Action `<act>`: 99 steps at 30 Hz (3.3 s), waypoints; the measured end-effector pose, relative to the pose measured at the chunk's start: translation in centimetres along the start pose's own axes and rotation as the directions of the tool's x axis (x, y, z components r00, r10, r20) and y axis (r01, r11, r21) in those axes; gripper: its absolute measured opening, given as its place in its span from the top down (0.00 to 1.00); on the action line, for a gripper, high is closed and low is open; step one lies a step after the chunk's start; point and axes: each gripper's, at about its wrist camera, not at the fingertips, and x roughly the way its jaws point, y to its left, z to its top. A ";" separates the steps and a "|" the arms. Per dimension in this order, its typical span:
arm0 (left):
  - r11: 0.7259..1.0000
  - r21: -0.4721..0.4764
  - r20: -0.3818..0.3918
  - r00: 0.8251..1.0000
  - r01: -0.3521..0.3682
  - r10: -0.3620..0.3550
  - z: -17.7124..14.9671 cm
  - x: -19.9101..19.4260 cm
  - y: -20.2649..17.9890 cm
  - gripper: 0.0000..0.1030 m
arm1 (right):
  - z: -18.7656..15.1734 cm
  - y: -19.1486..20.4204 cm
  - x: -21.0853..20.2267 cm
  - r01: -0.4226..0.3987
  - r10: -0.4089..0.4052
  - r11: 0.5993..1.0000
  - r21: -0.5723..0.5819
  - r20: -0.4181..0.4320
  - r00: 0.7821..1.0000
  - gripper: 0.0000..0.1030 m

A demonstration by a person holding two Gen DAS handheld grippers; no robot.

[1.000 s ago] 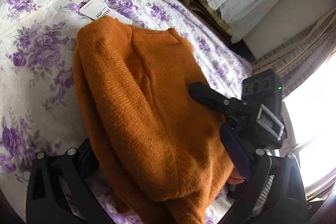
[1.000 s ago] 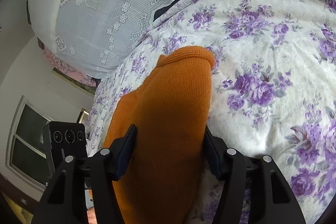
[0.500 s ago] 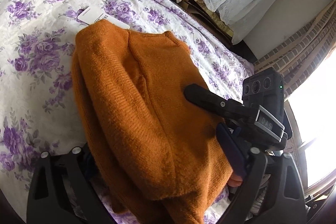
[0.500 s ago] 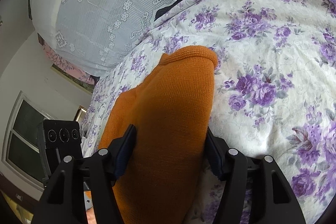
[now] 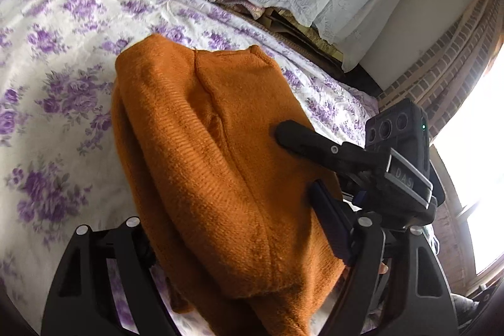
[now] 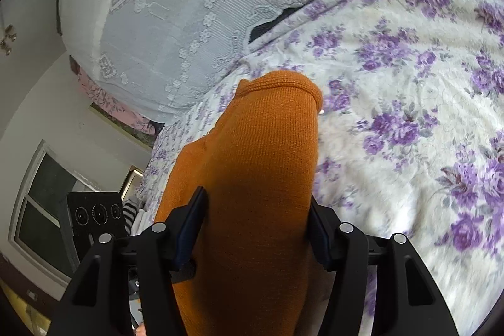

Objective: Fold small clothes
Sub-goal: 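Lift the folded cardigan with the right tool and carry it to the clothes stack, then lower the cardigan onto the dark folded clothes stack and open the right tool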

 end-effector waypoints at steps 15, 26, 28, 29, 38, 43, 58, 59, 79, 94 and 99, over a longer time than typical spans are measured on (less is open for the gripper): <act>0.996 0.024 0.140 0.987 -0.088 0.084 -6.5 -10.4 -3.6 0.26 | -5.4 7.7 -2.4 -0.141 0.130 0.984 -0.110 -0.098 0.987 0.41; 0.989 0.015 0.243 0.960 -0.150 0.142 -11.4 -19.4 -4.8 0.26 | -10.0 15.4 -3.2 -0.265 0.229 0.950 -0.165 -0.211 0.950 0.41; 0.987 0.007 0.254 0.955 -0.158 0.151 -12.0 -20.6 -4.7 0.26 | -10.6 16.5 -3.2 -0.281 0.240 0.944 -0.171 -0.227 0.944 0.41; 0.986 0.001 0.260 0.952 -0.167 0.161 -12.4 -21.5 -4.7 0.26 | -10.7 17.1 -3.0 -0.289 0.245 0.941 -0.174 -0.236 0.940 0.41; 0.974 -0.032 0.323 0.920 -0.226 0.224 -13.6 -27.8 -3.4 0.26 | -12.0 24.4 -0.5 -0.356 0.280 0.908 -0.221 -0.312 0.908 0.41; 0.963 -0.046 0.364 0.893 -0.264 0.263 -13.3 -31.7 -2.4 0.26 | -12.5 28.6 1.3 -0.396 0.301 0.884 -0.249 -0.345 0.889 0.41; 0.917 -0.064 0.484 0.791 -0.394 0.374 -9.4 -42.8 0.5 0.26 | -10.2 40.6 7.9 -0.518 0.409 0.818 -0.250 -0.382 0.829 0.41; 0.913 -0.066 0.489 0.784 -0.403 0.382 -9.0 -43.4 0.8 0.26 | -10.0 41.4 8.4 -0.522 0.412 0.814 -0.254 -0.381 0.828 0.41; 0.864 -0.220 0.463 0.731 -0.452 0.500 -4.5 -51.1 14.0 0.26 | -10.5 50.5 23.7 -0.492 0.348 0.816 -0.304 -0.421 0.837 0.42; 0.755 -0.407 0.303 0.704 -0.514 0.643 -8.8 -49.8 24.2 0.04 | -14.8 45.2 31.3 -0.388 0.183 0.853 -0.348 -0.498 0.848 0.39; 0.763 -0.436 0.306 0.719 -0.477 0.624 -9.4 -49.2 25.4 0.04 | -15.1 44.4 31.9 -0.391 0.186 0.850 -0.354 -0.492 0.850 0.37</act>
